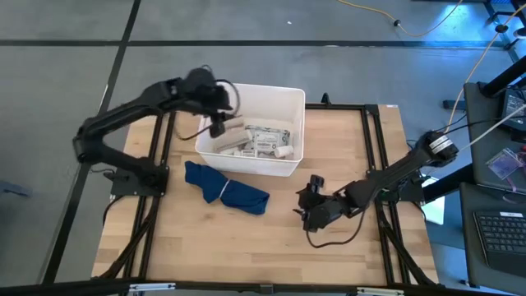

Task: Pick & place medical supplies in basket/bin
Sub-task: Return to Home Position

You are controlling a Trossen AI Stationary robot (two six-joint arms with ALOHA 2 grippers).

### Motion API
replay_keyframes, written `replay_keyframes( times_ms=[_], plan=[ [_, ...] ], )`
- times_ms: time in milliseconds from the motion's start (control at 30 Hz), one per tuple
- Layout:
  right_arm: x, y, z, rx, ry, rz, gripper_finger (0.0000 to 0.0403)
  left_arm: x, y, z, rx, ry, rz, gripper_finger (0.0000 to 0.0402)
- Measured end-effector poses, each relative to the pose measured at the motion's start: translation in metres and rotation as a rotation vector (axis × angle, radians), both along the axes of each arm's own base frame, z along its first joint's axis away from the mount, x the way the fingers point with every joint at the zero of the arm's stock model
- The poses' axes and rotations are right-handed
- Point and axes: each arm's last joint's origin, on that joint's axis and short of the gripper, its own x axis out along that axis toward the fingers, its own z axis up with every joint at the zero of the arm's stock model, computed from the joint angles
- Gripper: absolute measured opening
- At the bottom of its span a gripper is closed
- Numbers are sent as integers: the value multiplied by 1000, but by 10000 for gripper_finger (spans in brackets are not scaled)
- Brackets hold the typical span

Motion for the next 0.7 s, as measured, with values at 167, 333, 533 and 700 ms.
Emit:
replay_keyframes(
  times_ms=[167, 333, 533, 700],
  plan=[
    [-20, -10, 7, 8, -44, 18, 277, -40, -36, 10, 7, -176, -21, 109],
    [-53, -27, 4, 115, -213, 69, 277, -80, -72, -12, 11, -373, -69, 96],
    [-90, -51, 15, 192, -550, 266, 277, -121, -96, -51, 10, -623, -39, 84],
    [-105, -77, 8, 218, -652, 270, 277, -141, -103, -90, 11, -754, 38, 77]
  ],
)
